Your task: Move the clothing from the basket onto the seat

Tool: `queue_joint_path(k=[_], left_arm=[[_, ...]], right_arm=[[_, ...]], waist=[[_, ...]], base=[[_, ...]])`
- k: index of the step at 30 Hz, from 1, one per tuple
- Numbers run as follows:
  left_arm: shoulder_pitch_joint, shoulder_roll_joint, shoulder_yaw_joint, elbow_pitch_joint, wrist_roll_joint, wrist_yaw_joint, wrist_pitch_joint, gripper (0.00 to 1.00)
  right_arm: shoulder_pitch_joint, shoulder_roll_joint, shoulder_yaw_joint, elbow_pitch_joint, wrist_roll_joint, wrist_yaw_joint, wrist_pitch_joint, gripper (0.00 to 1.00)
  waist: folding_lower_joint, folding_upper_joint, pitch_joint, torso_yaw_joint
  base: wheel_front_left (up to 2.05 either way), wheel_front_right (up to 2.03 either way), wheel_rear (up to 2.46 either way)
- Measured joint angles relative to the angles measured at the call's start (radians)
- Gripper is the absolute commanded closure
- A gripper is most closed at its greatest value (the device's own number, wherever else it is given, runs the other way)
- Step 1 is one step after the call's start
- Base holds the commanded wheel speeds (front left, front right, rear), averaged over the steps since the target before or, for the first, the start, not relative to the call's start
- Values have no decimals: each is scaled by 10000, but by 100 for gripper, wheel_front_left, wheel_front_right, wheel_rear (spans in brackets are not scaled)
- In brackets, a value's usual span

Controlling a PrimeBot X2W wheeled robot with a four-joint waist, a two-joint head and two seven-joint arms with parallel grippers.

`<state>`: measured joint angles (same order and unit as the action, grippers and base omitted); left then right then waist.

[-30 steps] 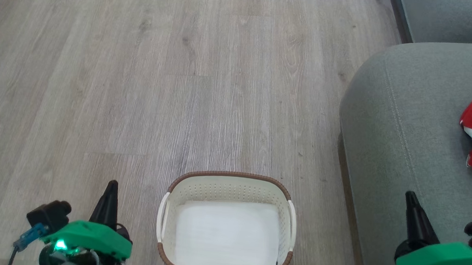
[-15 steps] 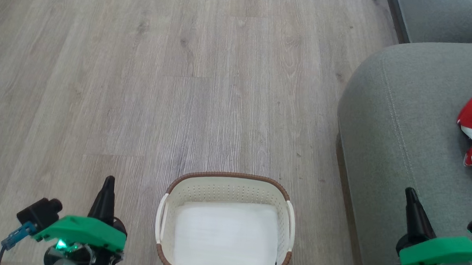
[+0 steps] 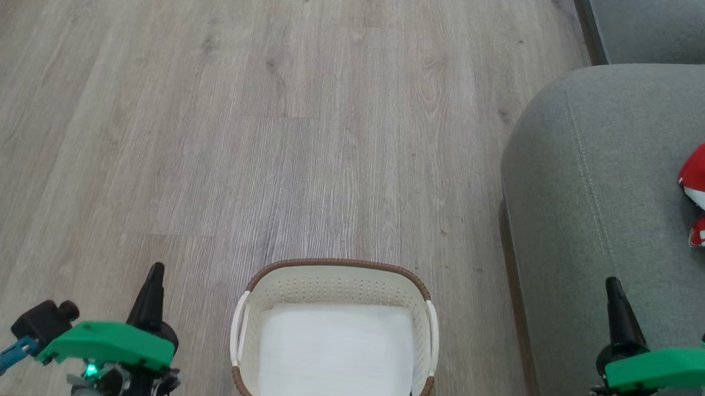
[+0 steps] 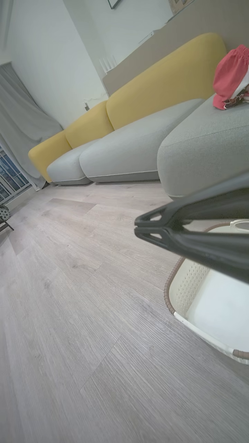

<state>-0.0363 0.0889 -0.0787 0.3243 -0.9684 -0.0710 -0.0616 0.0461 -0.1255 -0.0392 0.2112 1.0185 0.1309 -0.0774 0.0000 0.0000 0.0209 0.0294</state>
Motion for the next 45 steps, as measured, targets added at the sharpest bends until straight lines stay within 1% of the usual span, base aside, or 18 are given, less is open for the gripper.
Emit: queue_joint_path(k=[18,45], left_arm=[[-1,-117,502,-115,-1856,-148,514,100],[-52,-316,1129,-307,-4535,-357,1229,100]], right_arm=[[-220,244,-221,188,1756,0,481,100],[-686,435,-537,466,4272,0,1237,100]], waist=[[0,0,-53,-87],[0,0,-129,-212]], base=[[0,0,0],[0,0,0]])
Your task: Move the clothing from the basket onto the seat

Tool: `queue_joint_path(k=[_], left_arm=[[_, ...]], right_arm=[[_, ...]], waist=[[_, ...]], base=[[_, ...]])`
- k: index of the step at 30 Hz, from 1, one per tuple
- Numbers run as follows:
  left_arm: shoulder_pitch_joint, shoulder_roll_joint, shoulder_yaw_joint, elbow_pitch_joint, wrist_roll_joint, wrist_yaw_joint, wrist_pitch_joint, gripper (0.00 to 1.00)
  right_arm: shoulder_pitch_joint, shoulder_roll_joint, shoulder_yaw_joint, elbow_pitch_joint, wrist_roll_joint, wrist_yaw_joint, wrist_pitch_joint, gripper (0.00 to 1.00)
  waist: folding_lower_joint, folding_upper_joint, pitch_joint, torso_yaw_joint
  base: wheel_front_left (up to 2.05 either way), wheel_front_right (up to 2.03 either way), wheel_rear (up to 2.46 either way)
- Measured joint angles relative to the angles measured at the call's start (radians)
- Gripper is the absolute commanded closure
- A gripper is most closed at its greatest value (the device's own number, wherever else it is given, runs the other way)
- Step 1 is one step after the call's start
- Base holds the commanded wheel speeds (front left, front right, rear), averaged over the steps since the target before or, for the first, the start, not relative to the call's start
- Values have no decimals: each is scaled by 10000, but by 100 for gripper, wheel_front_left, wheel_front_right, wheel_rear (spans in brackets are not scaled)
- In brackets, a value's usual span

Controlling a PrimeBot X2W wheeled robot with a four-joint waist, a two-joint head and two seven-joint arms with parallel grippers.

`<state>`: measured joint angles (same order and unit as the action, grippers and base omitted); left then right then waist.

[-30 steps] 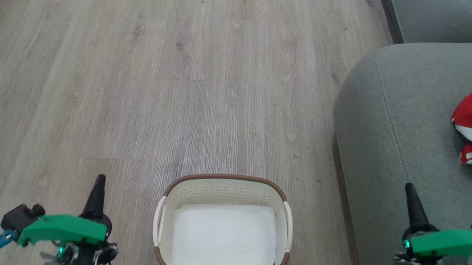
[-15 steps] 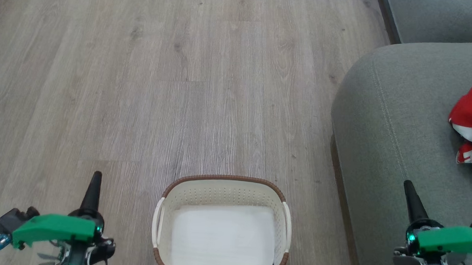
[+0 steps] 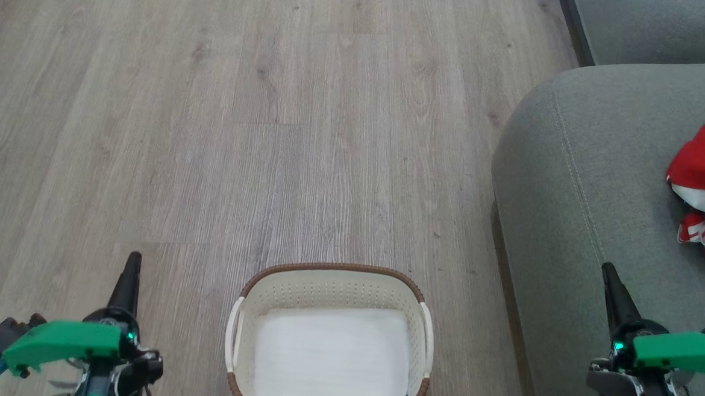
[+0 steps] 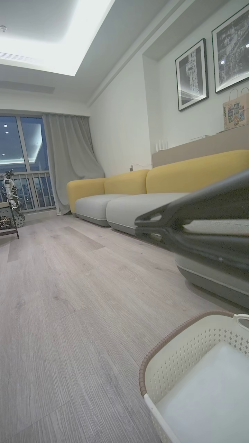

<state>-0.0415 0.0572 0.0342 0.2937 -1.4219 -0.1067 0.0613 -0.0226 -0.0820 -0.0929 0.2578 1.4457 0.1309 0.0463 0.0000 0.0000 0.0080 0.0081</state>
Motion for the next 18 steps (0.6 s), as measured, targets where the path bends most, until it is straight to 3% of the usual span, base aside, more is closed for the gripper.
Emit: queue_joint_path(k=[18], left_arm=[[-168,-105,428,-107,-1812,-174,443,100]], right_arm=[[-282,188,-244,186,1693,0,464,100]], waist=[[0,0,-50,-82]], base=[[0,0,0]])
